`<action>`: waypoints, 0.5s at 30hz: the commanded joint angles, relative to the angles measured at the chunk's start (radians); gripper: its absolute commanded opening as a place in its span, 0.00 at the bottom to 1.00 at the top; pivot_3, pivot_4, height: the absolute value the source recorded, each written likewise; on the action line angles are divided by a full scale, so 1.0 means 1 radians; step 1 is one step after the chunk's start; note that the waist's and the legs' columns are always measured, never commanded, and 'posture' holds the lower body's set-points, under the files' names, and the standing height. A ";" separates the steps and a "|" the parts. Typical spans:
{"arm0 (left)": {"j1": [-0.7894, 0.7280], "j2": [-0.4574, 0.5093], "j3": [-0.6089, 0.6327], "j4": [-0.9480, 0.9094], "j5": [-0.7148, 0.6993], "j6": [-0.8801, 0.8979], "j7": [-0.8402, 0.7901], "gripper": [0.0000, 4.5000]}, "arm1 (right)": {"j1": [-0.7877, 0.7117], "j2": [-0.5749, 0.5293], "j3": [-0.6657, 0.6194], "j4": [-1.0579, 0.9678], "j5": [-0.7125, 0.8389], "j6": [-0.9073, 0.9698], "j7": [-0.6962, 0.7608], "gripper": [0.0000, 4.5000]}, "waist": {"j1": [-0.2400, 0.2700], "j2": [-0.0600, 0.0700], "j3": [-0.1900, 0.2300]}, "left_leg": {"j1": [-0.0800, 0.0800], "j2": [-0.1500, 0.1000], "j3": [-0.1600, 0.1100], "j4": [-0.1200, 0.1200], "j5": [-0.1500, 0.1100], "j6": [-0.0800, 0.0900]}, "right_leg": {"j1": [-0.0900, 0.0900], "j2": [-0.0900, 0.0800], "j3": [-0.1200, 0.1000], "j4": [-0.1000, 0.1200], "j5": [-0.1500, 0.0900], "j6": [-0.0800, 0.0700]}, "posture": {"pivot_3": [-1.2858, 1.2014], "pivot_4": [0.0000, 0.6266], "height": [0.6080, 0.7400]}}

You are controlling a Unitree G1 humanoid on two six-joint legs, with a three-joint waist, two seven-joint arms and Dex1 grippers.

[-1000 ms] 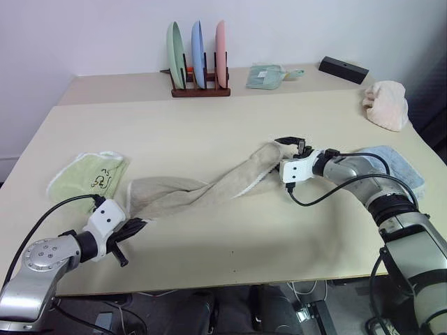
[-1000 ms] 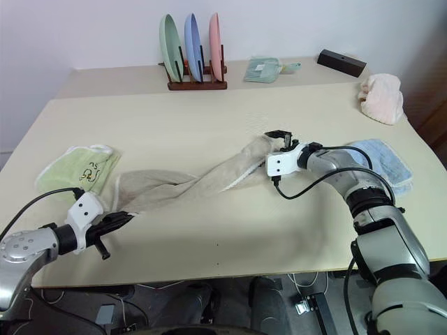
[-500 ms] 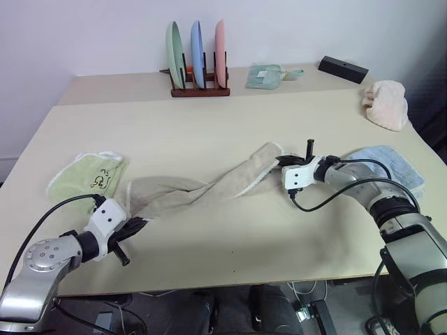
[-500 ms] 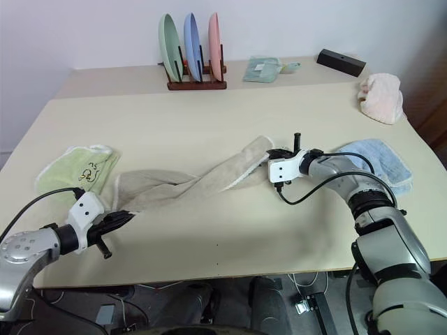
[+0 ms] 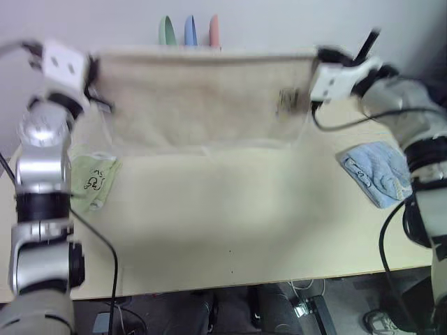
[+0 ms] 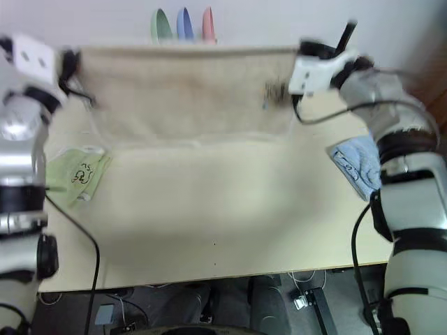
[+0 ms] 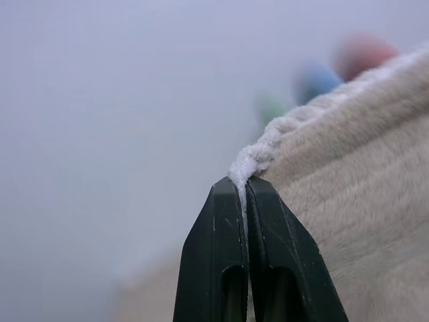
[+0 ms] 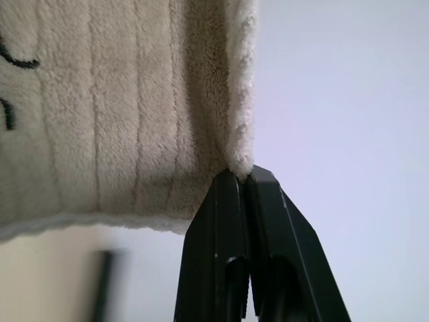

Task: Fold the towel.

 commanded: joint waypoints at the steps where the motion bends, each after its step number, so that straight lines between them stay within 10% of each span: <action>1: -0.057 0.041 0.039 0.071 -0.020 -0.046 -0.020 0.00 | -0.048 -0.060 -0.042 0.026 0.021 -0.004 -0.009 0.01 | -0.006 0.000 0.000 | 0.000 0.000 0.000 0.000 0.000 0.000 | 0.000 0.000 0.000 0.000 0.000 0.000 | 0.52 0.24 1.00; 6: 0.052 0.061 0.025 -0.032 -0.079 -0.016 -0.176 0.00 | 0.001 -0.080 -0.072 -0.029 0.121 -0.060 0.111 0.01 | -0.016 0.000 0.000 | 0.000 0.000 0.001 -0.001 0.000 0.001 | -0.001 0.000 0.000 0.000 0.000 0.001 | 0.52 0.24 1.00; 15: 0.915 0.177 0.112 -0.687 -0.309 0.311 -0.537 0.00 | 0.721 -0.314 -0.176 -0.665 0.700 0.214 0.889 0.01 | -0.021 0.004 0.003 | -0.001 0.001 0.001 -0.001 -0.002 0.003 | 0.000 0.001 0.001 0.000 0.000 0.000 | 0.52 0.24 1.00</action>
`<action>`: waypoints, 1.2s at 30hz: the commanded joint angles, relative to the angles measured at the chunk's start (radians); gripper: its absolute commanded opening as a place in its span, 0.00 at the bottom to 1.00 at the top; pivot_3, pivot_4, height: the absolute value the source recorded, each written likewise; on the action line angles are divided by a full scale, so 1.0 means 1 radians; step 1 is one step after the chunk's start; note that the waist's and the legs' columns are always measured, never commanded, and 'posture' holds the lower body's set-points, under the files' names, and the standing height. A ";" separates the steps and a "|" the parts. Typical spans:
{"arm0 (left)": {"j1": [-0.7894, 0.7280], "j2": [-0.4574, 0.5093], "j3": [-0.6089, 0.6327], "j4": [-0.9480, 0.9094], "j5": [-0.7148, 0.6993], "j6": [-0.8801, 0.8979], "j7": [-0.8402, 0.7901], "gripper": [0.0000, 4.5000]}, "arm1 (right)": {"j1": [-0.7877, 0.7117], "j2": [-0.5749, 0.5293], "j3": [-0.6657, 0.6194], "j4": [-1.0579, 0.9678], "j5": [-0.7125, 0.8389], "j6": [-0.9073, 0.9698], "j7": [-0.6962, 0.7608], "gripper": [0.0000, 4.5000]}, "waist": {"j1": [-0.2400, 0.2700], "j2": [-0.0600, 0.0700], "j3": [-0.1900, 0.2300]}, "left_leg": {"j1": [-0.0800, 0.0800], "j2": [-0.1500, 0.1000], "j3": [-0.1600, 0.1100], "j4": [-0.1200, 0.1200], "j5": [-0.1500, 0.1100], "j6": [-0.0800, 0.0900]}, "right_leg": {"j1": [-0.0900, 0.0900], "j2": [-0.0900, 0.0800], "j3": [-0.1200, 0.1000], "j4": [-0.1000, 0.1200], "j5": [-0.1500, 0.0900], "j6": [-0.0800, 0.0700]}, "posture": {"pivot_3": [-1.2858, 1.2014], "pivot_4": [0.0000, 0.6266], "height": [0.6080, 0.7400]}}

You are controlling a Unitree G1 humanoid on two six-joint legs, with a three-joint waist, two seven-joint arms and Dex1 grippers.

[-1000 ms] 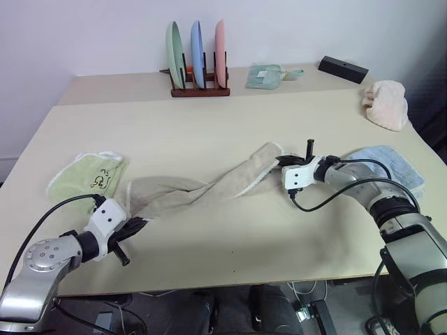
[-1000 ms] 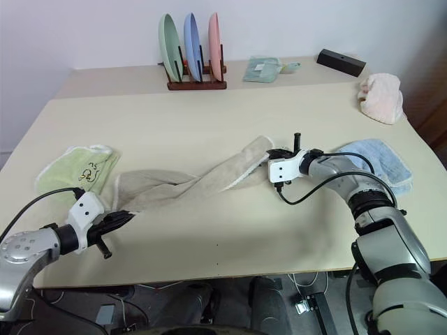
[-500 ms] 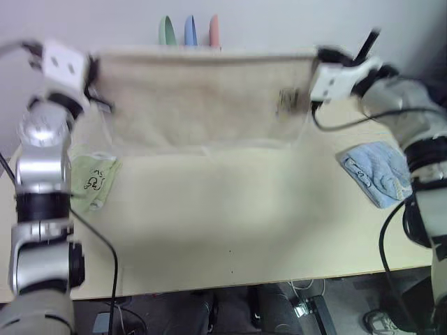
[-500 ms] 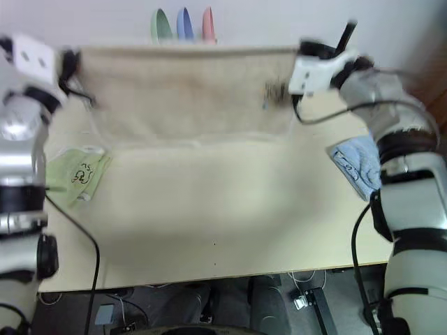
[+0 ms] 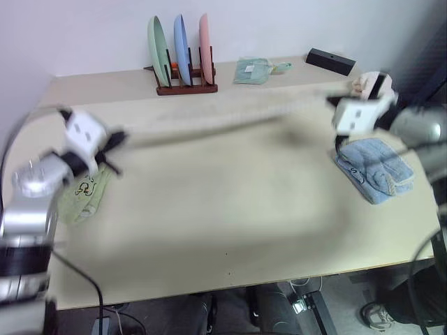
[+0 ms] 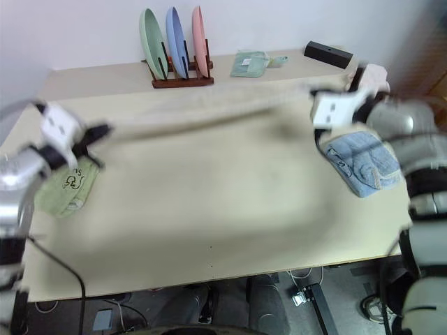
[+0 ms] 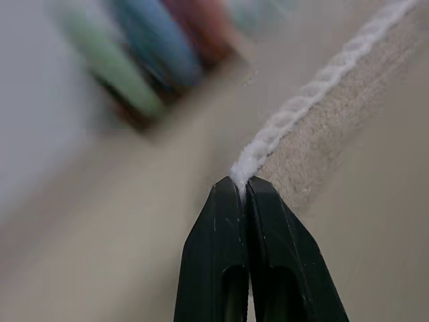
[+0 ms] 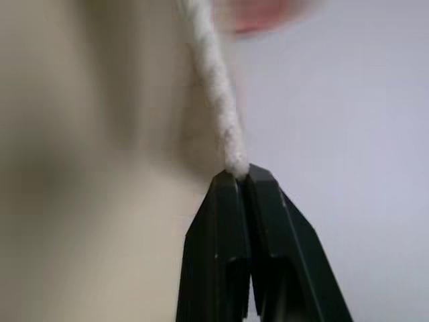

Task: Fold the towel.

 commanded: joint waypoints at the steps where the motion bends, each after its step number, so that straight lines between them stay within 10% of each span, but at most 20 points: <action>1: 0.135 0.058 0.109 -0.171 -0.081 0.100 -0.066 0.00 | 0.156 -0.114 -0.097 -0.267 0.214 0.196 0.222 0.01 | 0.019 0.003 0.002 | 0.000 0.000 0.000 0.001 0.000 0.000 | 0.000 0.000 0.000 0.001 0.000 0.000 | 0.52 0.24 1.00; 10: 0.486 0.126 0.272 -0.392 -0.242 0.302 -0.236 0.00 | 0.542 -0.297 -0.296 -0.646 0.476 0.651 0.463 0.01 | 0.052 0.005 0.003 | 0.011 0.001 0.001 0.004 -0.003 0.004 | 0.014 0.001 0.000 -0.001 0.004 -0.001 | 0.52 0.24 1.00; 36: -0.046 -0.033 -0.040 0.176 0.100 0.038 0.072 0.00 | -0.234 0.246 0.032 0.357 -0.145 0.067 0.055 0.01 | 0.048 0.003 0.004 | 0.017 0.001 0.003 0.002 -0.001 0.000 | 0.017 0.001 0.000 -0.002 0.004 -0.001 | 0.52 0.24 1.00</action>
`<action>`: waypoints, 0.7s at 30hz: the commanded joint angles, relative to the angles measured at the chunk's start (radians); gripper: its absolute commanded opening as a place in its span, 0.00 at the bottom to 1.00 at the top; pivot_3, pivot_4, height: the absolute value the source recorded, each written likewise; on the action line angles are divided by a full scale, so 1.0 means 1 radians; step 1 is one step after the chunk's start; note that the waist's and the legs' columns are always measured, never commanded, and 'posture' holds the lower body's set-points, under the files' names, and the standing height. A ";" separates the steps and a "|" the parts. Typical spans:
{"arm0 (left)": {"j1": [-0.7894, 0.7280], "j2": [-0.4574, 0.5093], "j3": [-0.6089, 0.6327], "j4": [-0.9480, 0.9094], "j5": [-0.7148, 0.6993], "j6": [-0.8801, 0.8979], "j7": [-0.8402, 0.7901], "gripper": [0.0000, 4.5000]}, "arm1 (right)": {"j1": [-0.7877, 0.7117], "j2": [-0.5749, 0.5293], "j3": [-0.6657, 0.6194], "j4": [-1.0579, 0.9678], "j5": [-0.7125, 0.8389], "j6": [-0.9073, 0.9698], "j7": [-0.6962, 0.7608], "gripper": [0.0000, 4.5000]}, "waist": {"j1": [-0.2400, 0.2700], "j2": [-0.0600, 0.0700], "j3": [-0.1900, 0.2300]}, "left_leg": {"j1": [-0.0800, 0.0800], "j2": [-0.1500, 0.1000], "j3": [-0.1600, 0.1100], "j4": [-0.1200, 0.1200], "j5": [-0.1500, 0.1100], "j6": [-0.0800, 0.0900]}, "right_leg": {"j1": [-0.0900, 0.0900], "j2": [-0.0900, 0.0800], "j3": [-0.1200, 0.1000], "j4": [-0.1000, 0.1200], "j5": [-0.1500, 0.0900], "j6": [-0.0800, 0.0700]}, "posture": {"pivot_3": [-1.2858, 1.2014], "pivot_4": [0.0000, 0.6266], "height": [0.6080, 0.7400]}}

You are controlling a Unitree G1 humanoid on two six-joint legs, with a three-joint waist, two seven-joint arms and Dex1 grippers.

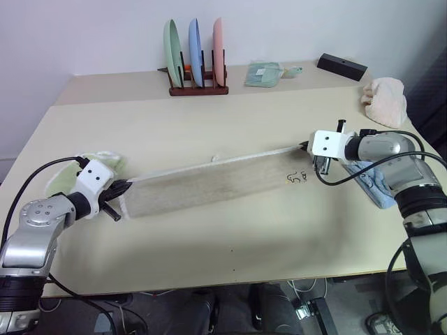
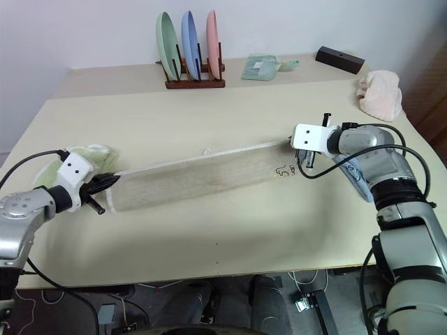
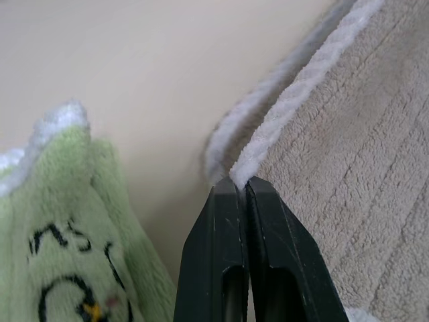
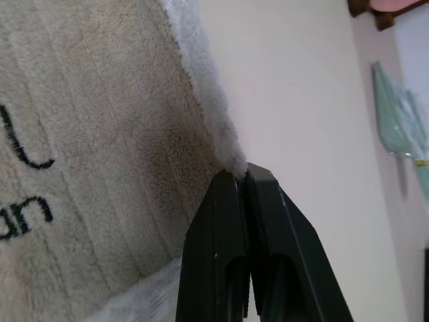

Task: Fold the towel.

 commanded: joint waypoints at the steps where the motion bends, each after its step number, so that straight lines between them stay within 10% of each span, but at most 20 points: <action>1: -0.033 -0.015 0.004 0.042 0.032 -0.033 0.042 0.00 | -0.049 0.006 0.002 0.079 -0.043 -0.044 -0.056 0.01 | 0.000 0.000 0.000 | 0.000 0.000 0.000 0.000 0.000 0.000 | 0.000 0.000 0.000 0.000 0.000 0.000 | 0.52 0.24 1.00; 8: -0.045 -0.059 0.008 0.065 0.013 -0.004 0.055 0.06 | -0.062 0.015 0.003 0.129 -0.057 -0.077 -0.067 0.00 | -0.003 0.000 0.000 | 0.000 0.000 0.000 0.000 0.000 0.000 | 0.000 0.000 0.000 0.000 0.000 0.000 | 0.52 0.24 1.00; 15: -0.072 -0.097 0.047 0.081 0.019 -0.010 0.154 0.77 | -0.050 -0.030 -0.011 0.087 -0.087 -0.048 -0.119 0.64 | -0.001 0.000 0.000 | 0.000 0.000 0.000 0.000 0.000 0.000 | 0.000 0.000 0.000 0.001 0.000 0.000 | 0.52 0.24 1.00; 21: -0.069 -0.138 0.086 0.028 0.026 -0.035 0.245 0.77 | 0.041 -0.092 -0.129 -0.080 0.003 0.066 -0.145 0.74 | 0.001 0.000 0.000 | 0.000 0.000 0.000 0.001 0.000 0.000 | -0.001 0.000 0.000 0.001 0.000 0.000 | 0.52 0.24 1.00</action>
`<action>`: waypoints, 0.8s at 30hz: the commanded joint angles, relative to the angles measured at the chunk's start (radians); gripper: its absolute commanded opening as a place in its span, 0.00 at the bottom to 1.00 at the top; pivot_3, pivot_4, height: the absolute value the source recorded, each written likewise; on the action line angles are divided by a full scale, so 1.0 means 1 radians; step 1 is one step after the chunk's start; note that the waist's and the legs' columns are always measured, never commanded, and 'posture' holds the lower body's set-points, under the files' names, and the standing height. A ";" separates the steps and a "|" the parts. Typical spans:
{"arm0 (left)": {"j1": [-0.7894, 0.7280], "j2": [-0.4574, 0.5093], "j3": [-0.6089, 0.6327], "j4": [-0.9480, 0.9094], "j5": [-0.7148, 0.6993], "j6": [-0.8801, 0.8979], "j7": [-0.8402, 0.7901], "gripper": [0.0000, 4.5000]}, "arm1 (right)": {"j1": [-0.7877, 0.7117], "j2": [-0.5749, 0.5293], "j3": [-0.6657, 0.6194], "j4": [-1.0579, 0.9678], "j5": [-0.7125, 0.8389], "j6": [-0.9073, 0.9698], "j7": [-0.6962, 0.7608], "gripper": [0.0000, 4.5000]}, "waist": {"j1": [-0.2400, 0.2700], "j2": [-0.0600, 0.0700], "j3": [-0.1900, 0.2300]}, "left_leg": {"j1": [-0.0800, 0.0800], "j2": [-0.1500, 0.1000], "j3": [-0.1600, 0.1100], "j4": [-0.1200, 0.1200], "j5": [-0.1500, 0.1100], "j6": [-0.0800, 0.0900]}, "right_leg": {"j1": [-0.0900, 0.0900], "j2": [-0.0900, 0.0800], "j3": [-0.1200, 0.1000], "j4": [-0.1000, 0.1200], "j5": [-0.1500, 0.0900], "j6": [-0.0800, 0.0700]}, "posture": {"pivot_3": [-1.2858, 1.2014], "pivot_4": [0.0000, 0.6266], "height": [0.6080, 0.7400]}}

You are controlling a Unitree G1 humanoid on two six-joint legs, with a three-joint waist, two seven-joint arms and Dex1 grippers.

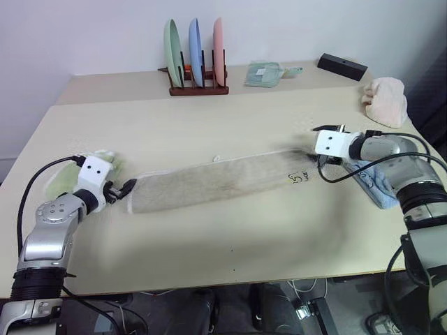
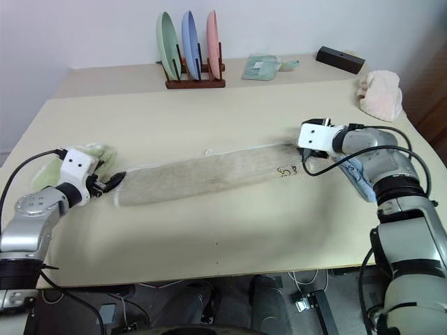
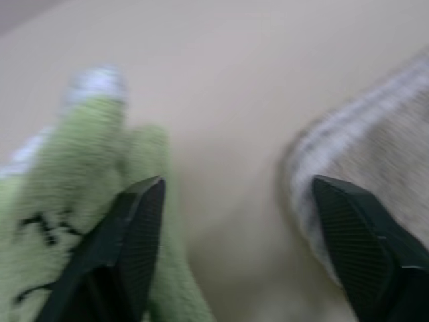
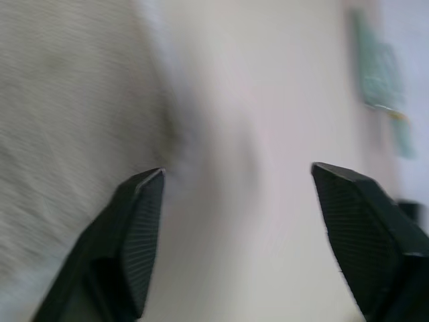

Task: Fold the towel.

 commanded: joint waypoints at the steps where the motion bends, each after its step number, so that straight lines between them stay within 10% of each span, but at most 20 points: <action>1: -0.005 -0.013 0.039 -0.081 0.004 -0.031 0.051 0.77 | 0.065 -0.033 -0.120 -0.152 0.115 0.118 0.015 0.74 | 0.000 0.000 0.000 | 0.000 0.000 0.000 0.000 0.000 0.000 | 0.000 0.000 0.000 0.000 0.000 0.000 | 0.52 0.24 1.00; 9: 0.045 -0.079 -0.051 -0.342 -0.095 0.029 -0.038 0.77 | 0.535 -0.030 -0.454 -0.865 0.674 0.949 0.188 1.00 | 0.006 0.000 0.000 | -0.001 0.000 -0.001 0.002 0.000 0.000 | 0.001 -0.001 0.000 0.000 0.000 0.000 | 0.52 0.24 1.00; 17: 0.081 -0.068 -0.208 -0.474 -0.142 0.046 -0.196 0.77 | 0.655 0.235 -0.698 -1.135 1.036 1.622 -0.131 1.00 | 0.003 -0.002 -0.001 | 0.003 0.001 -0.001 0.001 0.000 0.000 | 0.003 0.000 0.001 0.000 0.000 0.000 | 0.52 0.24 1.00; 24: 0.058 -0.093 -0.262 -0.488 -0.160 0.048 -0.237 0.77 | 0.541 0.499 -0.874 -1.091 1.063 1.844 -0.446 1.00 | 0.017 -0.002 -0.002 | 0.002 0.000 -0.001 0.001 0.000 0.001 | 0.004 0.000 0.001 0.000 0.000 0.000 | 0.52 0.24 1.00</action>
